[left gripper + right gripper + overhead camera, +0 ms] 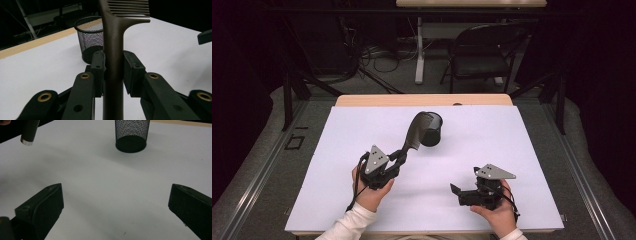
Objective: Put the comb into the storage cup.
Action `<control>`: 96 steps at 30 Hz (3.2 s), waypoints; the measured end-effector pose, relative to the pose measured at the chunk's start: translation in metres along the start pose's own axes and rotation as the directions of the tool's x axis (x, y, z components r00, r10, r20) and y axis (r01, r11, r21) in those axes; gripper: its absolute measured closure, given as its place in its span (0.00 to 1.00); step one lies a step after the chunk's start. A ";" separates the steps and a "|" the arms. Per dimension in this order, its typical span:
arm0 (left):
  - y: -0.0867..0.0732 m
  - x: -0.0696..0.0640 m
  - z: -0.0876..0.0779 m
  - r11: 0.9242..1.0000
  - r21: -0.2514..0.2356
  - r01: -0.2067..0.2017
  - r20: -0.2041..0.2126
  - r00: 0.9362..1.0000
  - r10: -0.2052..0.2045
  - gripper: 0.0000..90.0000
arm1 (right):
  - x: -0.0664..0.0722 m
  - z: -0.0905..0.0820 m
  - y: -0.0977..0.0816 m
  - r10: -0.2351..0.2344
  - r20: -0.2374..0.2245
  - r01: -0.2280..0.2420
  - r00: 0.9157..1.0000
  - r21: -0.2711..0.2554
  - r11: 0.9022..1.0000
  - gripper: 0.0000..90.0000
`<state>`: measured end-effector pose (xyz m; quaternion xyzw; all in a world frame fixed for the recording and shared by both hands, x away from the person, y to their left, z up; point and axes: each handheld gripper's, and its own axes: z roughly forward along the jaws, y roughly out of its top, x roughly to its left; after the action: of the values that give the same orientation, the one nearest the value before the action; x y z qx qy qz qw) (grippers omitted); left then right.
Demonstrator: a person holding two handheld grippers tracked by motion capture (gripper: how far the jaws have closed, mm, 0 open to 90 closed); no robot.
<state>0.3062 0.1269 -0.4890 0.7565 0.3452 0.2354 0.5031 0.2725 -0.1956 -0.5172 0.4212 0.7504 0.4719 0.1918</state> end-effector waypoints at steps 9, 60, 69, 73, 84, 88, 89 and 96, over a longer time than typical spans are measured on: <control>-0.001 0.001 0.000 1.000 0.001 0.004 -0.003 1.000 -0.004 0.81 | 0.002 0.007 0.024 -0.003 -0.014 0.002 1.000 -0.039 0.999 0.01; -0.004 0.003 0.000 1.000 -0.002 0.006 -0.006 1.000 -0.006 0.81 | 0.019 0.034 0.109 0.010 -0.078 -0.020 0.997 -0.124 0.992 0.23; -0.005 0.001 0.001 1.000 -0.003 0.001 -0.005 1.000 -0.001 0.81 | 0.014 0.033 0.103 0.042 -0.110 -0.055 0.993 -0.118 0.991 0.35; -0.006 0.000 0.001 1.000 -0.005 -0.005 -0.002 1.000 0.005 0.81 | 0.014 0.033 0.102 0.047 -0.120 -0.061 0.992 -0.116 0.991 0.37; -0.009 -0.003 0.003 1.000 0.006 -0.015 0.003 1.000 0.015 0.81 | 0.012 0.029 0.102 0.057 -0.120 -0.071 0.991 -0.118 0.991 0.39; -0.010 -0.004 0.004 1.000 0.009 -0.019 0.002 1.000 0.019 0.81 | 0.011 0.028 0.102 0.064 -0.130 -0.079 0.989 -0.114 0.990 0.39; -0.011 -0.005 0.004 1.000 0.010 -0.022 0.002 1.000 0.022 0.81 | 0.011 0.028 0.102 0.068 -0.132 -0.083 0.989 -0.110 0.991 0.39; -0.014 -0.006 0.008 1.000 0.021 -0.022 0.004 1.000 0.022 0.81 | 0.012 0.029 0.102 0.101 -0.180 -0.117 0.978 -0.082 0.990 0.40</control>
<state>0.3038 0.1214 -0.5050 0.7661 0.3383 0.2358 0.4931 0.3315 -0.1495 -0.4413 0.4092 0.7176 0.5511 0.1180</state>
